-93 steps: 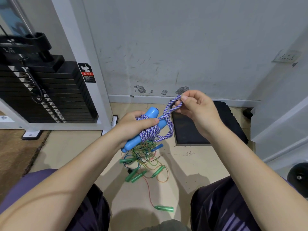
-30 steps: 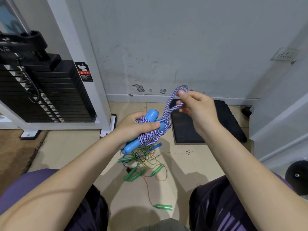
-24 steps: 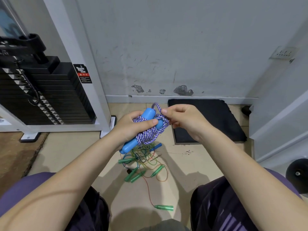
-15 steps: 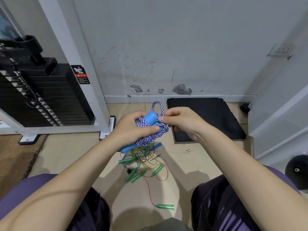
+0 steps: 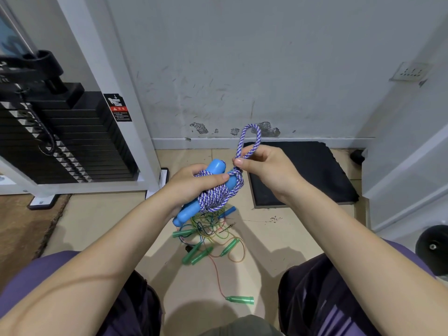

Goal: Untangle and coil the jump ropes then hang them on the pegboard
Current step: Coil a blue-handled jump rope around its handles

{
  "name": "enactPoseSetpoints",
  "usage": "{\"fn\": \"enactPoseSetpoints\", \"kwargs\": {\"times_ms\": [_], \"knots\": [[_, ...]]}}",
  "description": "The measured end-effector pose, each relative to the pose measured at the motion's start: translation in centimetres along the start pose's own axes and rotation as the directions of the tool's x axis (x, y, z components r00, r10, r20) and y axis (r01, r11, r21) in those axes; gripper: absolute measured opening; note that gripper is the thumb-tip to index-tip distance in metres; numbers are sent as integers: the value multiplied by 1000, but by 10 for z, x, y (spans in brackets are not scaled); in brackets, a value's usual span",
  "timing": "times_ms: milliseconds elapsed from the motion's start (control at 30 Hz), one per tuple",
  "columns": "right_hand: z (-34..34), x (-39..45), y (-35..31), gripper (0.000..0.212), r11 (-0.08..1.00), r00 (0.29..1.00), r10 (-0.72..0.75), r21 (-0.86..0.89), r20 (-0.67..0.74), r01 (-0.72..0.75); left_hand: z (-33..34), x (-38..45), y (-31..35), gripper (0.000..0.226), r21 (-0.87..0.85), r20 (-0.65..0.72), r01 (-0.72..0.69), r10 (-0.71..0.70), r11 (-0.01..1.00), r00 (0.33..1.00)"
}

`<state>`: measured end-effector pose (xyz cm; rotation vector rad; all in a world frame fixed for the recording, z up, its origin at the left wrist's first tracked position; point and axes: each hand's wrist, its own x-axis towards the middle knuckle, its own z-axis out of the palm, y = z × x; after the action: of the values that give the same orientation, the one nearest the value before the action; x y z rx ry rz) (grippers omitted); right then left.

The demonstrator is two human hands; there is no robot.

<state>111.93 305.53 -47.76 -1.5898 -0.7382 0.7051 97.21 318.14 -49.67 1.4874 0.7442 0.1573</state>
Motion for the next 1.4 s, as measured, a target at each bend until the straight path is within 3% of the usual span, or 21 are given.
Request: {"fn": "enactPoseSetpoints", "kwargs": {"times_ms": [133, 267, 367, 500, 633, 767, 867, 1000, 1167, 1400], "knots": [[-3, 2, -6, 8, 996, 991, -58, 63, -118, 65, 1, 0, 4, 60, -50, 92, 57, -52, 997, 994], [-20, 8, -12, 24, 977, 945, -27, 191, -325, 94, 7, -3, 7, 49, -90, 245, 128, -103, 988, 964], [-27, 8, -15, 23, 977, 941, -14, 194, -339, 85, 9, -2, 6, 45, -113, 240, 128, -98, 985, 966], [-21, 10, -13, 6, 974, 964, 43, 227, -262, 18, 6, 1, 3, 47, -205, 168, 97, -63, 974, 984], [-4, 4, -4, 31, 990, 989, 140, 36, -51, -139, 7, 2, 1, 40, -272, 69, 36, -18, 962, 997], [3, -1, 2, 18, 990, 988, 141, -13, 56, -140, 4, 7, 0, 42, -329, -20, -36, 32, 944, 999], [8, -2, 3, 9, 994, 995, 98, 37, 35, -99, 3, 8, 2, 39, -361, -8, -31, 30, 932, 1000], [11, 0, 2, 8, 995, 999, 30, 97, -25, -27, 3, 8, 1, 61, -360, 0, -49, 52, 932, 999], [16, -5, 4, 11, 999, 997, -43, -12, 58, 43, 0, 5, -1, 33, -348, 16, -113, 126, 931, 992], [8, 0, -4, 12, 992, 999, -29, -123, 34, 33, 2, 7, -1, 59, -256, 107, -114, 146, 960, 983]]}}
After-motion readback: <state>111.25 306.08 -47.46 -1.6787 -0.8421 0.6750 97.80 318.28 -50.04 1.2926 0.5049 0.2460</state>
